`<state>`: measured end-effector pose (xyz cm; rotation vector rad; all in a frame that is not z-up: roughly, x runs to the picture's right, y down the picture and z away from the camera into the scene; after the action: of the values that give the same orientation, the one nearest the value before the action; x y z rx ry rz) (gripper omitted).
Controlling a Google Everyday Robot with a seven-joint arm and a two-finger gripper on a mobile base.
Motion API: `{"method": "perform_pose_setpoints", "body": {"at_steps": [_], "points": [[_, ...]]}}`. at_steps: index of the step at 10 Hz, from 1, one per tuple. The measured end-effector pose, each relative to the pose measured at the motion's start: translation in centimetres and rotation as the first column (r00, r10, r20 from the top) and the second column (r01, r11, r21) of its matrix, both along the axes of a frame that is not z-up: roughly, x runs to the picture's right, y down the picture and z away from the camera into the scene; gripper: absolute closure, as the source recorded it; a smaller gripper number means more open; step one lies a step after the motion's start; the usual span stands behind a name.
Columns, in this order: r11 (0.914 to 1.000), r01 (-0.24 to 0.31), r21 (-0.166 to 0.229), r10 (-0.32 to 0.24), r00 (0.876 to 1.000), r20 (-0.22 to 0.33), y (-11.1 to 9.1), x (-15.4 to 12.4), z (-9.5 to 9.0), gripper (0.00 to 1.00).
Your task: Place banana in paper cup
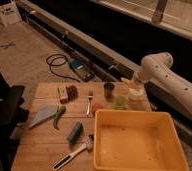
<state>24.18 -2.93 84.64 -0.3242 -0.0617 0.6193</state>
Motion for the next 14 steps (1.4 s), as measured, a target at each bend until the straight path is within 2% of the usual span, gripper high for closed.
{"method": "perform_pose_setpoints", "body": {"at_steps": [6,8,10,11,14], "points": [[0.9999,-0.010,0.003,0.010,1.000,-0.015,0.1,0.1,0.0,1.00],[0.9988,-0.049,0.008,0.049,0.998,-0.048,0.4,1.8,-0.3,1.00],[0.9953,-0.096,0.009,0.097,0.991,-0.089,1.2,4.8,-0.7,1.00],[0.9938,-0.111,0.005,0.111,0.989,-0.099,1.4,5.3,-0.6,0.98],[0.9906,-0.137,-0.007,0.135,0.985,-0.110,2.0,6.2,-0.3,0.72]]}}
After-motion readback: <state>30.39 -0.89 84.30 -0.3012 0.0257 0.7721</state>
